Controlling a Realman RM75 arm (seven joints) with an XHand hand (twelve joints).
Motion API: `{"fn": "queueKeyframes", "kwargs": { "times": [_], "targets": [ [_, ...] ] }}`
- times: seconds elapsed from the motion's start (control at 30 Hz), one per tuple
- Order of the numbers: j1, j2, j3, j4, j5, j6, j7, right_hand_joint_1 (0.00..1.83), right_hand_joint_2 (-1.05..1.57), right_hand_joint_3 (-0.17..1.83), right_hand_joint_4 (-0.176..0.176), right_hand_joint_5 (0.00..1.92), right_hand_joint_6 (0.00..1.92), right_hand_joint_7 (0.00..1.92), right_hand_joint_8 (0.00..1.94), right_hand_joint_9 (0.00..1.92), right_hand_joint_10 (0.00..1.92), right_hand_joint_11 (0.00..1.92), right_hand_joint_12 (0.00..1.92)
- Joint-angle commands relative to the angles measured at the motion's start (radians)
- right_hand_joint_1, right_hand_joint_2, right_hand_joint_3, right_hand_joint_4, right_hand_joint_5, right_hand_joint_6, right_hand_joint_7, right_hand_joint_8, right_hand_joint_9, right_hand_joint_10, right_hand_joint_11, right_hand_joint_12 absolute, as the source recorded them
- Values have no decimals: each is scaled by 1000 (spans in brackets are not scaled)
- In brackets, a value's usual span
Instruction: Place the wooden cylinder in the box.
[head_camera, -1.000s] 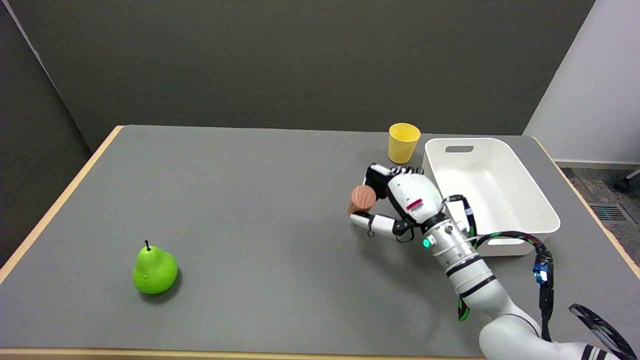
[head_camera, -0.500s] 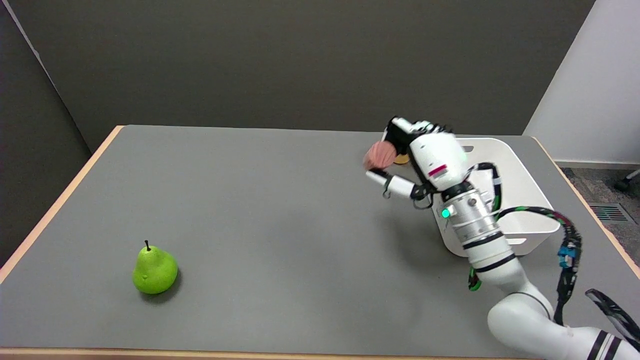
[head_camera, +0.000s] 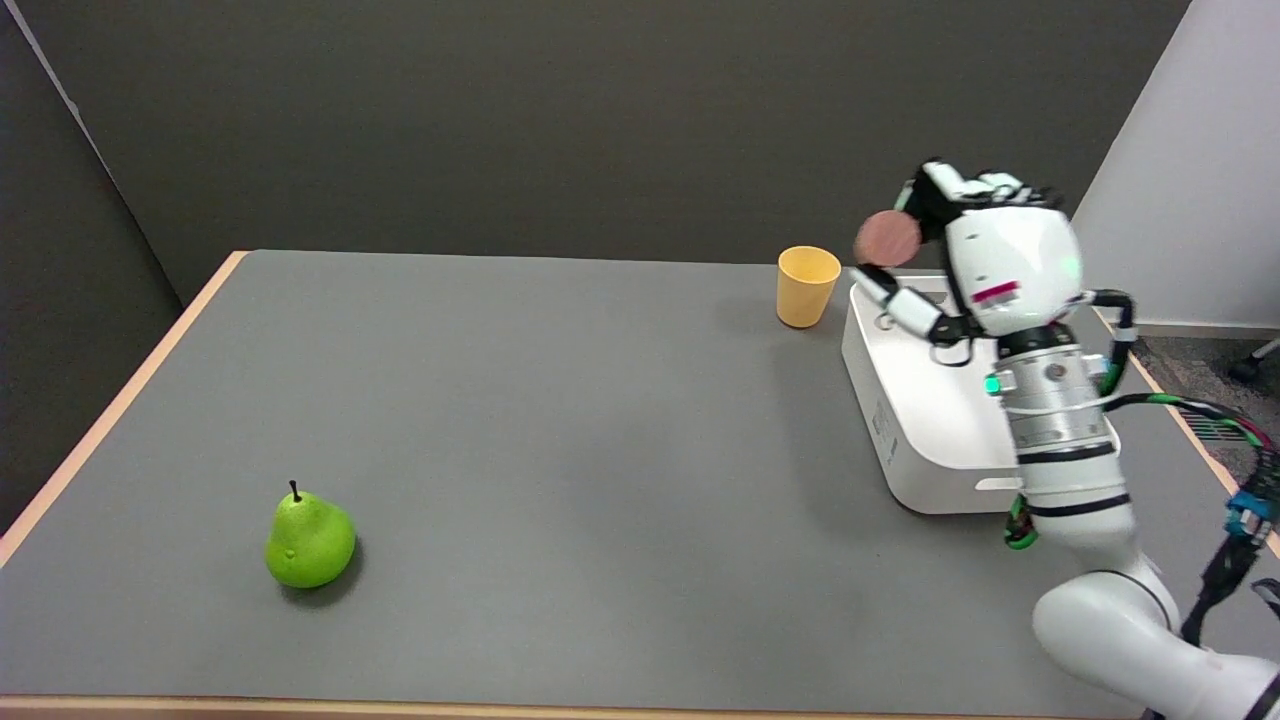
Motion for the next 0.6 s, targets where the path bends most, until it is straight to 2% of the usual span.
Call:
{"fn": "queueKeyframes", "kwargs": {
  "times": [0.03, 0.47, 0.5, 0.57, 0.6],
  "targets": [
    [-131, 19, 133, -114, 235, 160, -130, 1174, 1088, 318, -72, 636, 1574, 888, 1223, 798, 1301, 622, 1659],
    [-94, 21, 69, -203, 286, 160, -100, 1175, 1079, 334, -69, 641, 1573, 889, 1225, 789, 1313, 611, 1662],
    [-92, 21, 68, -205, 286, 159, -87, 1128, 1082, 350, -49, 647, 1566, 869, 1189, 774, 1311, 603, 1668],
    [-88, 21, 61, -212, 292, 156, -70, 918, 1112, 399, 39, 663, 1540, 773, 1015, 703, 1279, 572, 1684],
    [-85, 21, 55, -214, 296, 156, -67, 906, 1138, 362, 42, 645, 1552, 742, 958, 680, 1257, 562, 1686]
  ]
}}
